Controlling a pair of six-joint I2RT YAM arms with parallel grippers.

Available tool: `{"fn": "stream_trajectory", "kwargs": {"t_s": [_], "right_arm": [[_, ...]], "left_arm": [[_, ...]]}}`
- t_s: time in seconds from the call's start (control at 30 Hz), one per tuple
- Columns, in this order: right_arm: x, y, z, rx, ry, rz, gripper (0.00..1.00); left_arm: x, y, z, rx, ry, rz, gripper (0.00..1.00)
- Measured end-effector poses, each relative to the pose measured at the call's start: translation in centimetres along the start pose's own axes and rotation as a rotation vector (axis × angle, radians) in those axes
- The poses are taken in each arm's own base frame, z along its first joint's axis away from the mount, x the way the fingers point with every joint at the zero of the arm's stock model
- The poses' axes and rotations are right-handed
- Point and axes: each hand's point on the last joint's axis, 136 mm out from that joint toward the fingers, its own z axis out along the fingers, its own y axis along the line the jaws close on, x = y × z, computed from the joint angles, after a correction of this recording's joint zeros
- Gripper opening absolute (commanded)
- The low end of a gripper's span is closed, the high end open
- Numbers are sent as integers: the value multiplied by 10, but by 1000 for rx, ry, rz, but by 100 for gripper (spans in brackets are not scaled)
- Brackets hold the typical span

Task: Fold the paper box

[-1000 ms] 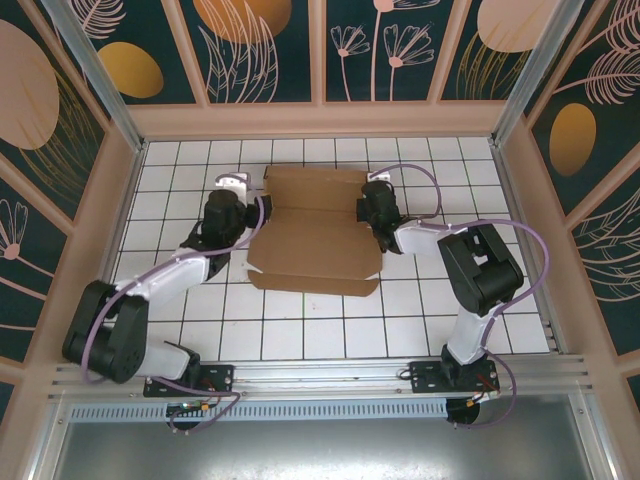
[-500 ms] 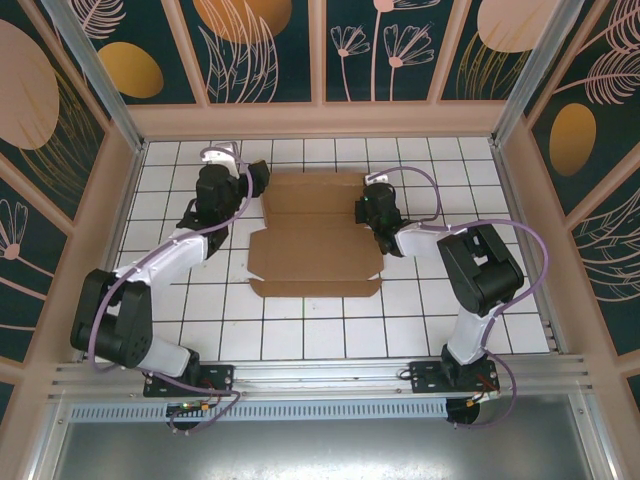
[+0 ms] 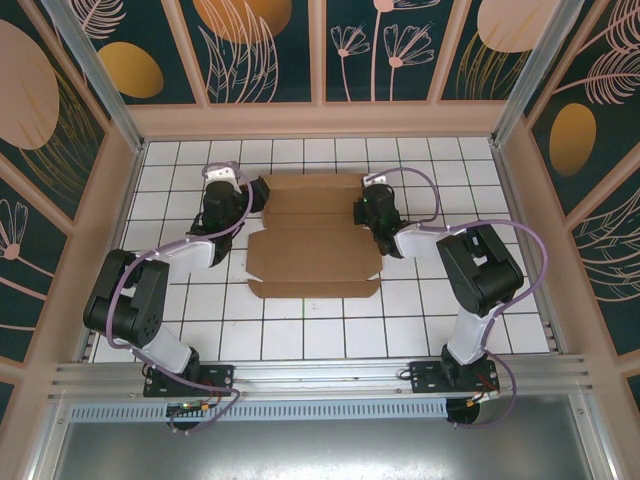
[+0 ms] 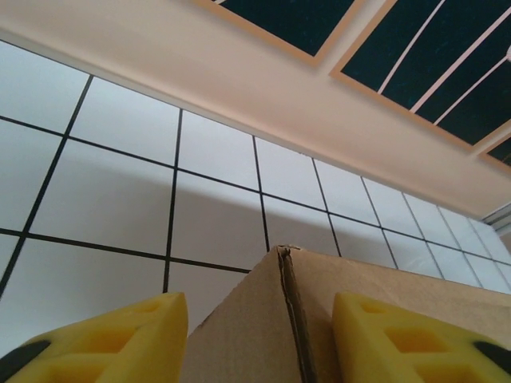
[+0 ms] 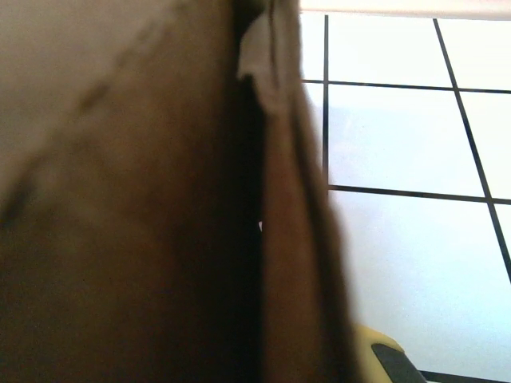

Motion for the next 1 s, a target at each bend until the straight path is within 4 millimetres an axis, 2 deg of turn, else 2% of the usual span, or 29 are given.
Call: {"fn": "stream_trajectory", "kwargs": {"t_s": [0.07, 0.17, 0.27, 0.47, 0.57, 0.63, 0.73, 0.87, 1.0], "right_arm": [[0, 0, -2, -4, -1, 1, 34], [0, 3, -12, -37, -2, 6, 53], [-12, 12, -31, -110, -30, 29, 64], [-55, 35, -73, -295, -141, 60, 72], [-65, 39, -86, -369, -164, 87, 72], [-69, 34, -86, -385, -161, 129, 67], [-78, 19, -79, -375, -146, 206, 59], [-93, 9, -64, -355, -129, 275, 48], [-88, 11, -53, -352, -90, 299, 37]], "left_arm": [[1, 0, -1, 12, -7, -17, 47], [1, 0, -2, 19, -14, -32, 46], [1, 1, -2, 18, -15, -42, 45], [-2, 1, -2, 16, -19, -45, 43], [-4, 4, 0, 10, -22, -47, 43], [-5, 4, 1, 8, -23, -47, 43], [-4, 2, 2, 16, -15, -47, 42], [-3, -1, 3, 29, -3, -46, 41], [-3, -1, 3, 34, 1, -47, 39]]}}
